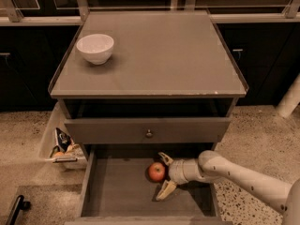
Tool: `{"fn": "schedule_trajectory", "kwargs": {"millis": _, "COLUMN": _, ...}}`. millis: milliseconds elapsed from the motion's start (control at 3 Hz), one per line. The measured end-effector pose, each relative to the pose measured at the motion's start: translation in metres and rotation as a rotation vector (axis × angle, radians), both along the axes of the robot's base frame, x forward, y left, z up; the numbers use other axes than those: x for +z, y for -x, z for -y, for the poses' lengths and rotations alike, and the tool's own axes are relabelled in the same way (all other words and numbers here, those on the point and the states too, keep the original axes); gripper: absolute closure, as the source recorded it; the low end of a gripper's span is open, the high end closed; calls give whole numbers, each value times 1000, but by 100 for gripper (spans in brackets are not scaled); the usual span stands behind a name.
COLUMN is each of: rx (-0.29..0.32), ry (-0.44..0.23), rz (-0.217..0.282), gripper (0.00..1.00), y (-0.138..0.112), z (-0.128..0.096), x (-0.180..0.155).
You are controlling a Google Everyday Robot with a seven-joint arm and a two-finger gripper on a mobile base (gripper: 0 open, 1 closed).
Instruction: Pick apple from middle drawer and place on counter
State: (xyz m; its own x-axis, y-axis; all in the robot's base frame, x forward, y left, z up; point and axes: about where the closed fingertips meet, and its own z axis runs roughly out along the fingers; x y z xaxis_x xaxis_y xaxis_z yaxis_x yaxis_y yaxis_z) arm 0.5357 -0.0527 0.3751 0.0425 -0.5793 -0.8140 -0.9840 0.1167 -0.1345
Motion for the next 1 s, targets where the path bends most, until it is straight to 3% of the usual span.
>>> {"fn": "schedule_trajectory", "kwargs": {"millis": 333, "rx": 0, "ry": -1, "rz": 0, "gripper": 19, "y": 0, "z": 0, "x": 0}}
{"fn": "schedule_trajectory", "kwargs": {"millis": 1000, "rx": 0, "ry": -1, "rz": 0, "gripper": 67, "y": 0, "z": 0, "x": 0}}
